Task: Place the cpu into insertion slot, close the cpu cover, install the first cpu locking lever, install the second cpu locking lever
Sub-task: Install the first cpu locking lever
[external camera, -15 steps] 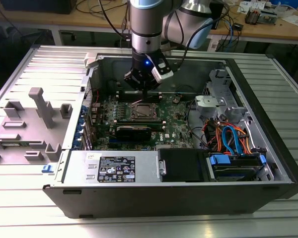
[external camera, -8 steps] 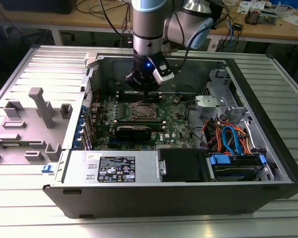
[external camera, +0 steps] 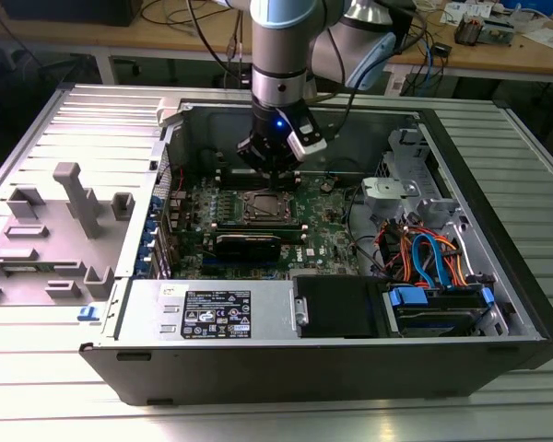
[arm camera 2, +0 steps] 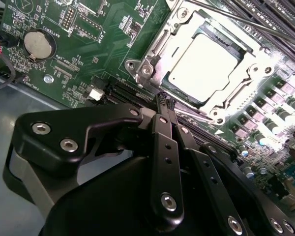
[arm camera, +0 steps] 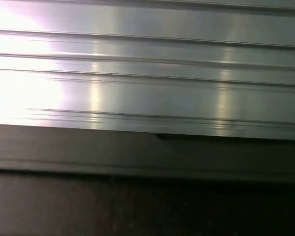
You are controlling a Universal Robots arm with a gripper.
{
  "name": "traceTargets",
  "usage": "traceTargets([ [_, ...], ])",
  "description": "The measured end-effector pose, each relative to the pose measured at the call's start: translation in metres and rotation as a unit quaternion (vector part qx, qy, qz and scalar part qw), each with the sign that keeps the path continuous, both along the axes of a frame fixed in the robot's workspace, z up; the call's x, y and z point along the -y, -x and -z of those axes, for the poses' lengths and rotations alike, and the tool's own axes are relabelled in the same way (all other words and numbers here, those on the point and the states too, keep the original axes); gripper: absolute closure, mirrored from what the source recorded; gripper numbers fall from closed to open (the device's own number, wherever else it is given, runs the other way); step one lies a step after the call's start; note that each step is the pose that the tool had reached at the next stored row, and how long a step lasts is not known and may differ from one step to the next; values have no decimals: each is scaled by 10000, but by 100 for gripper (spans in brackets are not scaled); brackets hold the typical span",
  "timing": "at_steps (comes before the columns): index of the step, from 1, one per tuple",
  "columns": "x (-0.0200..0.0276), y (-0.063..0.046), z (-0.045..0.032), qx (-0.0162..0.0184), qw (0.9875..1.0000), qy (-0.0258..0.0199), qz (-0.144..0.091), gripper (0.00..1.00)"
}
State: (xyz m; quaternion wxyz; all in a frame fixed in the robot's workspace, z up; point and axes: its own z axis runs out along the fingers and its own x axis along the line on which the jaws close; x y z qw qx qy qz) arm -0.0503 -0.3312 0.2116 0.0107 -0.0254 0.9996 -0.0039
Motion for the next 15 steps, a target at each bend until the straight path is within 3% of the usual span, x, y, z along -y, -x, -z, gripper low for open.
traceTargets([
  [15,-2,-5,35,-1,10000,-1,32,89],
])
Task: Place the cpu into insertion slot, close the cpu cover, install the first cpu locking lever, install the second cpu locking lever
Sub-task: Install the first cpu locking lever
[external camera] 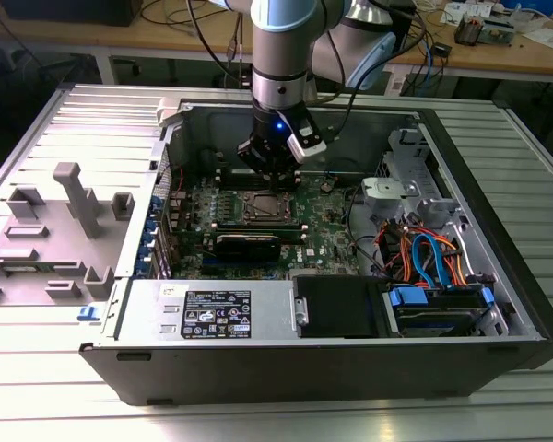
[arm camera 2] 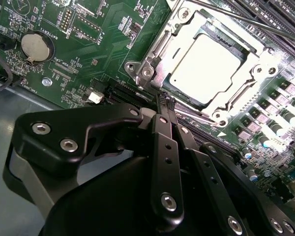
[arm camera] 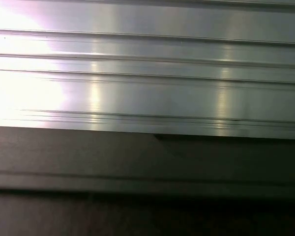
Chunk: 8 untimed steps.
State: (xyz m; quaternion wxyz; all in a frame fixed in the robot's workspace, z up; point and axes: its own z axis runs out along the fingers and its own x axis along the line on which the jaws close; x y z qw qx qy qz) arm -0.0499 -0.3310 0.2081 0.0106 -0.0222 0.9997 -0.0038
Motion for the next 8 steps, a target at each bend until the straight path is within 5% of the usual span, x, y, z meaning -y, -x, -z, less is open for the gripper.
traceTargets([
  [8,-5,0,-8,-2,10000,2,17,89],
])
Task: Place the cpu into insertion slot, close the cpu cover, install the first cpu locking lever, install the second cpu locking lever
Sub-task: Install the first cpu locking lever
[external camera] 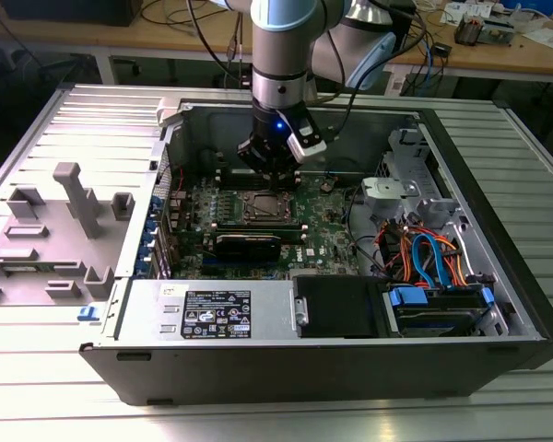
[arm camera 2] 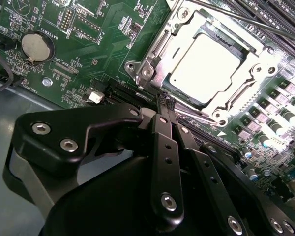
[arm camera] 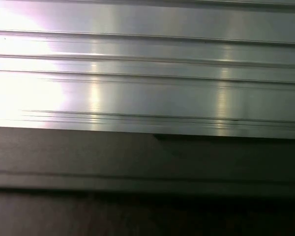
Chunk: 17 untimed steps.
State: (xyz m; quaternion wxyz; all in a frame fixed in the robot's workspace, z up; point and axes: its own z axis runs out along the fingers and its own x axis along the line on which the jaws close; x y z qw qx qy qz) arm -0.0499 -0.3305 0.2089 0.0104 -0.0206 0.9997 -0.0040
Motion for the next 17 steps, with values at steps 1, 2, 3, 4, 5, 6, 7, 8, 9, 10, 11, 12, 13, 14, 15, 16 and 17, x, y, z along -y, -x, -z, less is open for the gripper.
traceTargets([
  [1,-6,0,0,0,10000,0,2,89],
  [2,-11,0,1,1,10000,0,2,89],
  [3,-19,0,1,1,10000,0,2,89],
  [4,-26,0,1,1,10000,0,2,89],
  [5,-28,0,1,1,10000,-1,1,89],
  [6,-29,0,1,1,10000,-1,1,89],
  [7,-29,0,1,1,10000,-1,1,89],
  [8,-30,0,2,1,10000,-1,2,89],
  [9,-30,0,2,1,10000,0,2,89],
  [10,-30,0,2,1,10000,0,2,89],
  [11,-31,-1,4,0,10000,0,3,89],
  [12,-30,-10,7,0,10000,0,2,89],
  [13,-30,-15,10,1,10000,-1,2,89],
  [14,-30,-21,16,1,10000,-1,2,89],
  [15,-30,-22,19,1,10000,0,2,89],
  [16,-30,-23,23,2,10000,-1,3,89],
  [17,-30,-23,29,1,10000,-1,3,89],
])
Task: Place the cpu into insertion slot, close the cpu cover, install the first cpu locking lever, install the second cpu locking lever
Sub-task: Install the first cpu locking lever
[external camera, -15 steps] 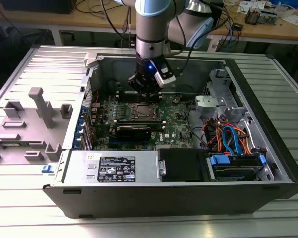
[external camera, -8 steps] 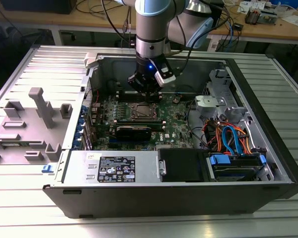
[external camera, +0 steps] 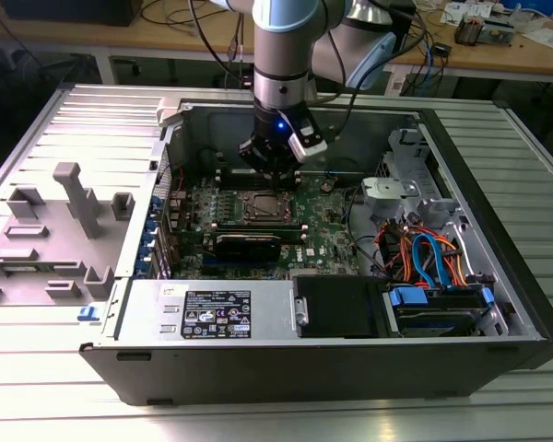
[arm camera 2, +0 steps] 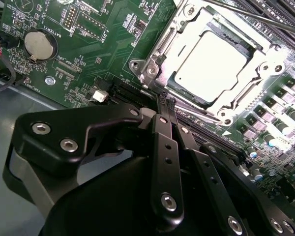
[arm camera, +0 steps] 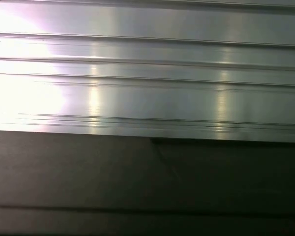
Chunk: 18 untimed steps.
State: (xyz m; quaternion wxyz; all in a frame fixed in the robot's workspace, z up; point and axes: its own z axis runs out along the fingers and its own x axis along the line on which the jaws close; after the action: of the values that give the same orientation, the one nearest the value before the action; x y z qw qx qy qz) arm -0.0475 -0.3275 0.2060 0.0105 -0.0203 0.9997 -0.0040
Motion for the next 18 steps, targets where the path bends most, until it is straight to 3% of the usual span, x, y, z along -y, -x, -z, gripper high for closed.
traceTargets([
  [18,-10,-23,15,0,10000,9,-1,89],
])
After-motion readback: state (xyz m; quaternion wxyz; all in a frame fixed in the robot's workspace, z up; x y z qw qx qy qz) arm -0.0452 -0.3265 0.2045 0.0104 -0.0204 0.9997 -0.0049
